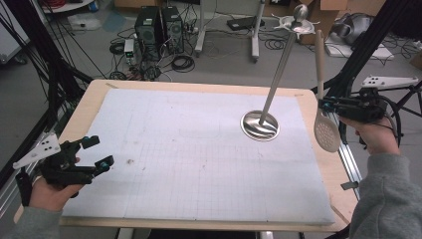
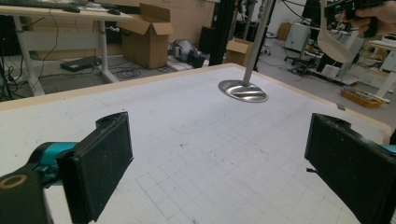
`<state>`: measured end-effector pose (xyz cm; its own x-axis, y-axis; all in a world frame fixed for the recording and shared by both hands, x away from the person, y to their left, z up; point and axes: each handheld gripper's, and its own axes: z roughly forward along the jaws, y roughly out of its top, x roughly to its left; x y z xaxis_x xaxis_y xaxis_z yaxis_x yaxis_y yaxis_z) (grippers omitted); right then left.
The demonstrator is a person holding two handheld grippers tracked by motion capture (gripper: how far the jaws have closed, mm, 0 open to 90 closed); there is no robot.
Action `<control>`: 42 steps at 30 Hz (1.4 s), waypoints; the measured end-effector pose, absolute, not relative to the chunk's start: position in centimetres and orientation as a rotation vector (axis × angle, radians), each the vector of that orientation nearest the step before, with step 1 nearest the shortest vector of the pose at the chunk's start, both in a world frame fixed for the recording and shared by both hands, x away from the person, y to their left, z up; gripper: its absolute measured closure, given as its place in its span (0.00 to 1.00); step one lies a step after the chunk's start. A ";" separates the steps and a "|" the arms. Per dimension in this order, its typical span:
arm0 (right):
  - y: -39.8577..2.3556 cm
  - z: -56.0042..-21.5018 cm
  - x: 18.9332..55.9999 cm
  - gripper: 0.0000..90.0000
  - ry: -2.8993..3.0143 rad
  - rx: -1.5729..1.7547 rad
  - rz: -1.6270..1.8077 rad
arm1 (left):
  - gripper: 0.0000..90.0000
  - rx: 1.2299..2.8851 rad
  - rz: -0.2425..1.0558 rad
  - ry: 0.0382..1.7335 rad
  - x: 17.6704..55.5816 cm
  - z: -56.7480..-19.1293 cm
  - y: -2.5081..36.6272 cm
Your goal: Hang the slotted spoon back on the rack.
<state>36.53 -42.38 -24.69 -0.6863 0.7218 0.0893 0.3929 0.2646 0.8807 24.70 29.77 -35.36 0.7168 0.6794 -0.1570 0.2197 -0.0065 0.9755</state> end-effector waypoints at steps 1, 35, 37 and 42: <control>-42.3 -24.7 36.6 0.86 2.207 1.029 1.387 | 0.09 1.573 0.423 0.753 24.7 -35.4 29.8; -37.6 -26.8 39.5 0.86 2.151 1.084 1.337 | 0.09 1.559 0.433 0.757 24.2 -35.1 30.3; -37.6 -26.9 39.5 0.86 2.145 1.078 1.337 | 0.09 1.557 0.433 0.759 24.2 -35.1 30.3; -37.5 -27.5 39.1 0.71 2.110 1.069 1.367 | 0.09 1.565 0.434 0.757 24.3 -35.2 30.1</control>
